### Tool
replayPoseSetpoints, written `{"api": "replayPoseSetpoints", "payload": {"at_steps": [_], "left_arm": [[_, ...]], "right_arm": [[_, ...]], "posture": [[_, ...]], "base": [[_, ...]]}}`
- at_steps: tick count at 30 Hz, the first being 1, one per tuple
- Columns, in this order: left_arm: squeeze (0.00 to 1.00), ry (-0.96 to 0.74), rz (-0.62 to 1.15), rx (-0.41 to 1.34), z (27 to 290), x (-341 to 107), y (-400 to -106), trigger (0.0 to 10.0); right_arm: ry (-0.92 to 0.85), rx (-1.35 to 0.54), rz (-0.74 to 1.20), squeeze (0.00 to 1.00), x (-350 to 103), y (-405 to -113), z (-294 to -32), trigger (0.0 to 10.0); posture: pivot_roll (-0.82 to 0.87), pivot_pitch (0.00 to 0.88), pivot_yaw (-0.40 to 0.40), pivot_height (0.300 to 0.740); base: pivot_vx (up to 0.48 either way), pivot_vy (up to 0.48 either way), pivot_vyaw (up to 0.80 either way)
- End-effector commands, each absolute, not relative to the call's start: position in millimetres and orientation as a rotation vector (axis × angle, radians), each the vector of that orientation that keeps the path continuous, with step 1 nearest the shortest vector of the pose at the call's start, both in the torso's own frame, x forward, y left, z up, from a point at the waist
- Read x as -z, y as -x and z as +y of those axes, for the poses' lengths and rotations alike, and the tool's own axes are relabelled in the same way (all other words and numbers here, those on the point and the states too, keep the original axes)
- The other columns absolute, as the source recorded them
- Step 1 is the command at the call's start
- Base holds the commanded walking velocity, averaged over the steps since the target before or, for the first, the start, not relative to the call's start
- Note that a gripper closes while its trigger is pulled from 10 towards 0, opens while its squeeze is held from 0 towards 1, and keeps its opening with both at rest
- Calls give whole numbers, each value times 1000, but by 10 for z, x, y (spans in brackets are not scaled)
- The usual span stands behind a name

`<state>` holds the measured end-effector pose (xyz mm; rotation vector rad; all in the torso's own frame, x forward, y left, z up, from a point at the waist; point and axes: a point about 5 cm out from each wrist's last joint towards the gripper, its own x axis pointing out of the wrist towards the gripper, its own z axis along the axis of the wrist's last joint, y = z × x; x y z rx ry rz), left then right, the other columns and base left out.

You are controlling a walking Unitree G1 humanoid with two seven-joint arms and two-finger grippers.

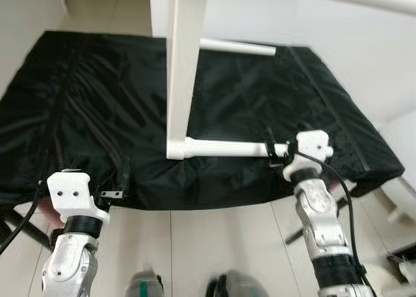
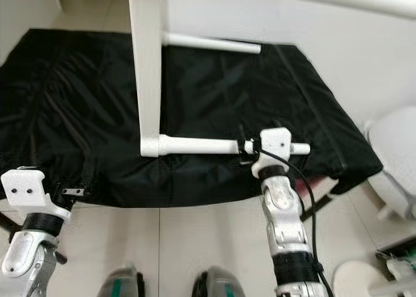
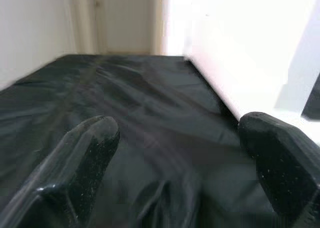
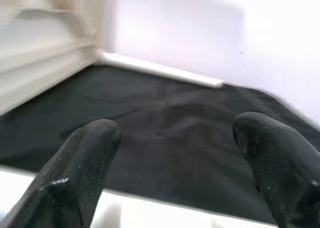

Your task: Building children table

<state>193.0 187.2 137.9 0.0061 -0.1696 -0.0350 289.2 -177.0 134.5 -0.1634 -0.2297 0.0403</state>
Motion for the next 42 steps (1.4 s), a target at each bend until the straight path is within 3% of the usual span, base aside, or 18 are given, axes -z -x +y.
{"api": "replayPoseSetpoints", "payload": {"at_steps": [1,11,19,24,42], "left_arm": [[0,-13,-157,38,1864,-1359,-1957,10000],[0,-44,-157,29,1808,-1296,-2195,10000],[0,-46,-148,12,1916,-1253,-2519,10000],[0,-7,-159,-2,1928,-1316,-2559,10000],[0,-105,-234,7,1841,-1402,-2457,10000]], "right_arm": [[167,-40,-216,0,-1308,-2882,-1767,10000],[154,-60,-223,0,-1356,-2992,-1749,10000],[157,-57,-226,0,-1407,-3116,-1745,10000],[167,-52,-238,0,-1440,-3152,-1758,10000],[206,-54,-237,0,-1414,-3161,-1805,10000]], "posture": [[115,52,-53,740],[92,63,-74,740],[60,67,-60,740],[62,51,-46,740],[69,2,-44,740]], "base": [[0,0,0],[0,0,0],[0,0,0],[0,0,0],[0,-48,0]]}}
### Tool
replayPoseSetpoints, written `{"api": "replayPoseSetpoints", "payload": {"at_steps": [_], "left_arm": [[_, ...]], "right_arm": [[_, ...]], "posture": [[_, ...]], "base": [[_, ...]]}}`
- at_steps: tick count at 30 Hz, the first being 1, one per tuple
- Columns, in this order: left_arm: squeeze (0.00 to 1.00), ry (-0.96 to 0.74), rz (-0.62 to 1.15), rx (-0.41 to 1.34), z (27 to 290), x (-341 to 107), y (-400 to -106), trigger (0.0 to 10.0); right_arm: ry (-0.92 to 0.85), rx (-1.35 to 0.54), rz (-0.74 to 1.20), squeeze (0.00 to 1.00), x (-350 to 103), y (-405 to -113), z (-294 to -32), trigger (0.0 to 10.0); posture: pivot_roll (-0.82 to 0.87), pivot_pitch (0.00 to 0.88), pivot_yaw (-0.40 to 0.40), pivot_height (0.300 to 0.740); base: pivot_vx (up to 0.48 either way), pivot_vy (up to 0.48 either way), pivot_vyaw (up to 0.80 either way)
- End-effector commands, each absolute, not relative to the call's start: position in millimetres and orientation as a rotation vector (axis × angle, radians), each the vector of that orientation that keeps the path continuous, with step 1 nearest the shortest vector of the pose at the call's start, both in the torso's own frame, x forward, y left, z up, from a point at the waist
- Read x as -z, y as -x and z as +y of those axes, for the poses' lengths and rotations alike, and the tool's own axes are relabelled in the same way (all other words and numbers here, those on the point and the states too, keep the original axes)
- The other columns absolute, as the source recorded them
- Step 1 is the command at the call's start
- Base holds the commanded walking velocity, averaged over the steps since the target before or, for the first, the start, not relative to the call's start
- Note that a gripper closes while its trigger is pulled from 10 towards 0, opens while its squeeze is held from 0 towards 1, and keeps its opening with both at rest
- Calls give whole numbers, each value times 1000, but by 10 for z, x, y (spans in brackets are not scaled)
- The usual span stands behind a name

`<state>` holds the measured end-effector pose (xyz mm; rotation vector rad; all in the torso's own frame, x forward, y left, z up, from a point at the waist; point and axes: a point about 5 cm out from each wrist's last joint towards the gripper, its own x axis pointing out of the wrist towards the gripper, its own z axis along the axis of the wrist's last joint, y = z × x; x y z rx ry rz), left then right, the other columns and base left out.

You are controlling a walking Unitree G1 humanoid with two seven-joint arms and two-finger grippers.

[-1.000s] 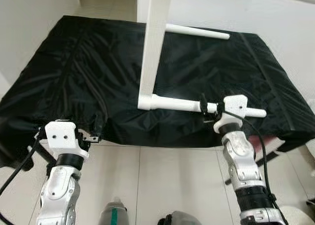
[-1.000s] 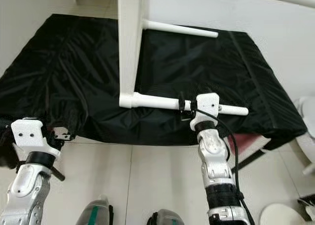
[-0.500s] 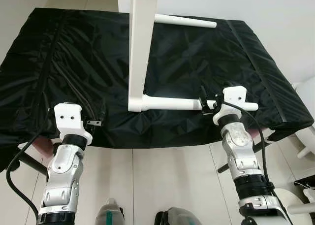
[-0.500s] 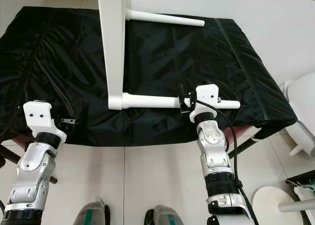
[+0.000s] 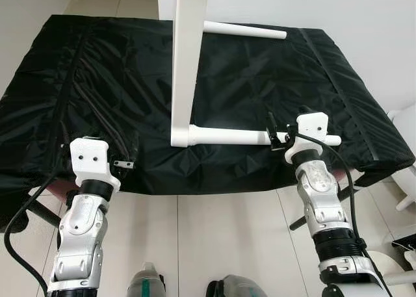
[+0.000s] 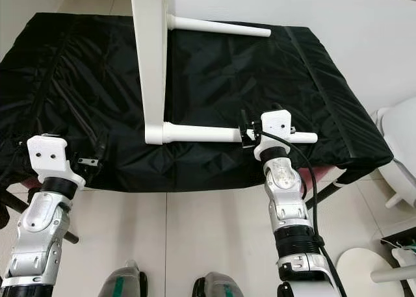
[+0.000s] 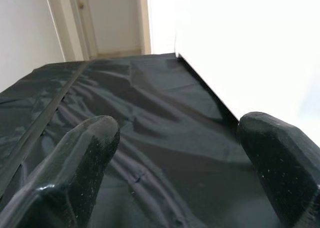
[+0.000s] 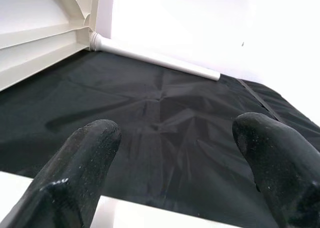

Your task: Building children table

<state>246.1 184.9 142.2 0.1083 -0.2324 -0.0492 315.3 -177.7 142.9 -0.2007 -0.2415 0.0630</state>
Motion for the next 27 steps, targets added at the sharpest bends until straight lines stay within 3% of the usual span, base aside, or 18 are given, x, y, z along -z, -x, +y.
{"api": "replayPoseSetpoints", "payload": {"at_steps": [1,27], "left_arm": [[0,-105,-234,7,1841,-1402,-2457,10000],[0,-109,-248,4,1788,-1393,-2472,10000]], "right_arm": [[206,-54,-237,0,-1414,-3161,-1805,10000],[221,-49,-246,0,-1448,-3201,-1853,10000]], "posture": [[69,2,-44,740],[62,0,-63,740]], "base": [[0,-296,0],[0,-395,0]]}}
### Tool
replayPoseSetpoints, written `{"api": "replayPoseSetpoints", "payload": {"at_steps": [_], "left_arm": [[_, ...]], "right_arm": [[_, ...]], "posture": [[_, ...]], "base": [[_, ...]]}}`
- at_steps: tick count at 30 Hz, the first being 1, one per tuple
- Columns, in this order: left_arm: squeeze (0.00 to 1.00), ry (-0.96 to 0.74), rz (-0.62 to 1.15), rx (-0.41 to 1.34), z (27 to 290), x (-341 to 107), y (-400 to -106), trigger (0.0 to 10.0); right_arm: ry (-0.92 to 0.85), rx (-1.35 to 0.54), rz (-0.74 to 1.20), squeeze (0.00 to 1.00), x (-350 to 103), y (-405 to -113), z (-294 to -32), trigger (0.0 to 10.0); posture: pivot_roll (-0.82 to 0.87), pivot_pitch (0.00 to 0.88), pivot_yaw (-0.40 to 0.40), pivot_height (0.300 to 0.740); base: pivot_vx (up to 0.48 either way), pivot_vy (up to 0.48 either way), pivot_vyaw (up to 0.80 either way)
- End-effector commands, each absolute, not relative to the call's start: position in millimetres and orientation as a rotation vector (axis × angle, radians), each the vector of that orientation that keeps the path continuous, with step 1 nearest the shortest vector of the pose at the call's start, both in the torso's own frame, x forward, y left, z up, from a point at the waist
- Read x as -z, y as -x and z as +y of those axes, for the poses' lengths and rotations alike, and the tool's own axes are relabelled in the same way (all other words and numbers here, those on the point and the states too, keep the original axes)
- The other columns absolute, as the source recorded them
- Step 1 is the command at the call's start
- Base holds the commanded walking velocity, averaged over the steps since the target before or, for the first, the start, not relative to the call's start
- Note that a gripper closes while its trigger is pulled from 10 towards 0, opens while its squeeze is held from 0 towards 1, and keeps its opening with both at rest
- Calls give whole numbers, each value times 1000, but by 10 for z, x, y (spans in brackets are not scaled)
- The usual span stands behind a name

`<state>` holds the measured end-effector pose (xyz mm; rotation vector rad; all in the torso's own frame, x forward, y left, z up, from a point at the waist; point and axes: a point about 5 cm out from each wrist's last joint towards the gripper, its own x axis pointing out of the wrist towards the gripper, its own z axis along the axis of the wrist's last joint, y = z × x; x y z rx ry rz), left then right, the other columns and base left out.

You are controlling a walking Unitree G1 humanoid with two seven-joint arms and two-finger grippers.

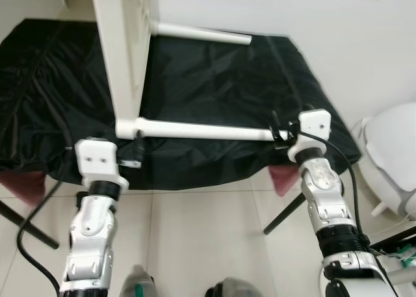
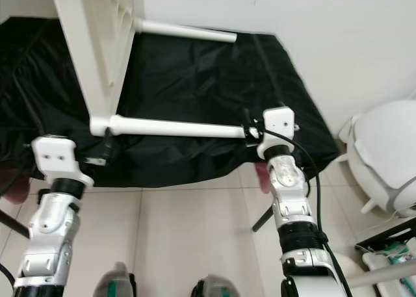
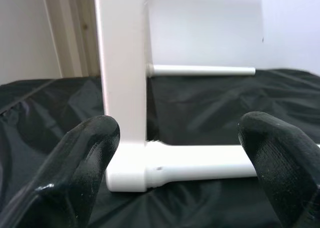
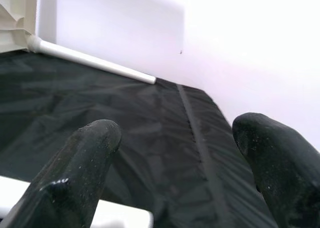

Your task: Building children table

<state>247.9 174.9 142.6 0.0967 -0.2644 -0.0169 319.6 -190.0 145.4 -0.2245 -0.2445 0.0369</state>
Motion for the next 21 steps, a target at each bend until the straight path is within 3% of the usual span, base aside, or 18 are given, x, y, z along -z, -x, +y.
{"api": "replayPoseSetpoints", "payload": {"at_steps": [1,21], "left_arm": [[0,-113,-245,3,1787,-1389,-2474,10000],[0,-108,-195,15,1747,-1353,-2600,10000]], "right_arm": [[221,-50,-246,0,-1447,-3200,-1853,10000],[219,-57,-244,0,-1468,-3238,-1841,10000]], "posture": [[62,0,-63,740],[51,38,-94,740]], "base": [[0,-251,0],[0,0,0]]}}
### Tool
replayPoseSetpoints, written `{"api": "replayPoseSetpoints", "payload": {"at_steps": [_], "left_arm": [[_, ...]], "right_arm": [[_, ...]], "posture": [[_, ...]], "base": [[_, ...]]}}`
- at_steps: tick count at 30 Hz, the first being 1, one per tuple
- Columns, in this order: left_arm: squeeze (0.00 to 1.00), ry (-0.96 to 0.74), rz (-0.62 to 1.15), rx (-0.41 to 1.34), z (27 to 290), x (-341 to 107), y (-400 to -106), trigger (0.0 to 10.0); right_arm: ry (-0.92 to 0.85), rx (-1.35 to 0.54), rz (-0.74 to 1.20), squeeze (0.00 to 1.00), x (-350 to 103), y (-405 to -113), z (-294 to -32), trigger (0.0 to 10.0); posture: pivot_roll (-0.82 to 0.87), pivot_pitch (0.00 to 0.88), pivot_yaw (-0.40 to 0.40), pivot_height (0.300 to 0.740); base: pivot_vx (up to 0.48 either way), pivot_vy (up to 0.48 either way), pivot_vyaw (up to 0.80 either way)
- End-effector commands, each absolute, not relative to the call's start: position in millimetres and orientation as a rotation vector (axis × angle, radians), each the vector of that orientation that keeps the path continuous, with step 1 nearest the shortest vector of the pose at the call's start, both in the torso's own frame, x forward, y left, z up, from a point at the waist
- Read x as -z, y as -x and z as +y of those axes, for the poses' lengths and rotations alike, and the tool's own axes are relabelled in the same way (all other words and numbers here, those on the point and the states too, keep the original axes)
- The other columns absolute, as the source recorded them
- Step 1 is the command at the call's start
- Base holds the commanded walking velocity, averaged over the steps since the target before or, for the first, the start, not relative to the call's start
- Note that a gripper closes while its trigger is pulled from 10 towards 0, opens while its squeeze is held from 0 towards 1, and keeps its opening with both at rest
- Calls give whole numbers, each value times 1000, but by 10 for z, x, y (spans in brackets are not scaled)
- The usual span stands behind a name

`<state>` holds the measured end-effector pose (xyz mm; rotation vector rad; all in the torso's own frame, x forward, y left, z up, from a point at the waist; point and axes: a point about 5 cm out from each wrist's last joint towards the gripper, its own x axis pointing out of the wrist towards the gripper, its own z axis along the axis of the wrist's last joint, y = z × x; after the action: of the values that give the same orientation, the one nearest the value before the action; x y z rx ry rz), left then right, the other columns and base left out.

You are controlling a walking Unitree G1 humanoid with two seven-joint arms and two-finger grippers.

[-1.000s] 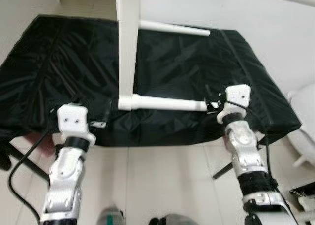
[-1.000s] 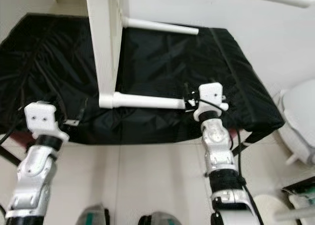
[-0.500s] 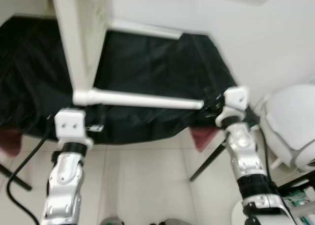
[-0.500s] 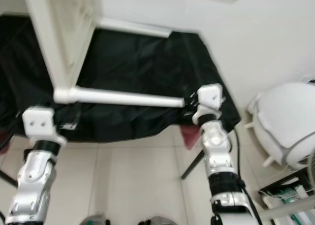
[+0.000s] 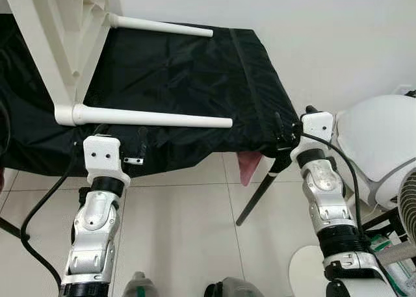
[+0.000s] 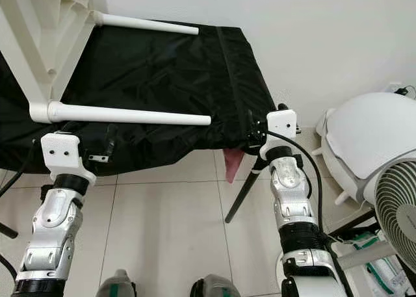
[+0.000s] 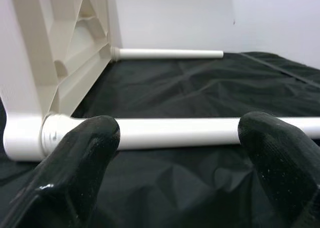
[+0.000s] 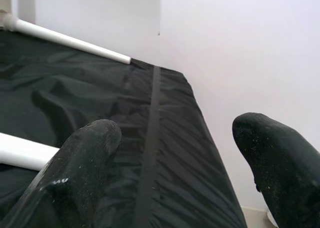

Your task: Building children table

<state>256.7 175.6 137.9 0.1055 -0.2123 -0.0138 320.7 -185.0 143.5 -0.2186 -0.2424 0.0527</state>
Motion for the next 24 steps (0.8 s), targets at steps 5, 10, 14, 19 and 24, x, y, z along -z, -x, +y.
{"api": "replayPoseSetpoints", "payload": {"at_steps": [5,10,14,19,24], "left_arm": [[0,-101,-204,-18,1791,-1396,-2692,10000],[0,-75,-218,-41,1838,-1469,-2724,10000],[0,-81,-237,-63,1883,-1538,-2750,10000],[0,-81,-242,-77,1922,-1567,-2773,10000],[0,-81,-249,-84,1934,-1599,-2795,10000]], "right_arm": [[215,-70,-251,0,-1499,-3279,-1798,10000],[216,-83,-261,0,-1512,-3286,-1762,10000],[226,-85,-271,0,-1516,-3285,-1740,10000],[219,-86,-277,0,-1519,-3289,-1721,10000],[218,-80,-277,0,-1522,-3294,-1725,10000]], "posture": [[49,39,-91,740],[56,36,-79,740],[62,36,-68,740],[61,34,-62,740],[61,33,-59,740]], "base": [[0,0,0],[0,0,0],[0,0,0],[0,0,728],[0,0,800]]}}
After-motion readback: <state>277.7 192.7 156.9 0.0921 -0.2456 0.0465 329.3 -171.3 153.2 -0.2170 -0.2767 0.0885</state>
